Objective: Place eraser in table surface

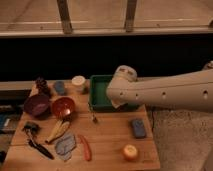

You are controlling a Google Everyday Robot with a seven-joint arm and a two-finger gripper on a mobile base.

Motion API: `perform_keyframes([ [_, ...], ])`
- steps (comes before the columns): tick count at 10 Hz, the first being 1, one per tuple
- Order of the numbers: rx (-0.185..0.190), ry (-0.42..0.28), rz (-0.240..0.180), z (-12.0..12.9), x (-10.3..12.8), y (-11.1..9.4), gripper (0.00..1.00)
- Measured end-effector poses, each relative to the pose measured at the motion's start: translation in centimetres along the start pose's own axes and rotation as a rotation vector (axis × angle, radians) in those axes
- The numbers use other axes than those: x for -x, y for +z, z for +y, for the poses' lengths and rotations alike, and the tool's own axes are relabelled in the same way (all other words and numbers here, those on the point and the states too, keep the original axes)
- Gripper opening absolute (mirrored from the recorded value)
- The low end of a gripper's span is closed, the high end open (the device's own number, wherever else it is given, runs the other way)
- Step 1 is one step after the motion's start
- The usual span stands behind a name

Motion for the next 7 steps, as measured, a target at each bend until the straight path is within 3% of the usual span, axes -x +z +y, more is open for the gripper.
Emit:
perform_keyframes([
  [2,0.046,-0.01,0.023,1.3,-0.3,2.3,0.11],
  [7,0.189,-0.028,0.127,5.8,-1.6,8.8,0.11],
])
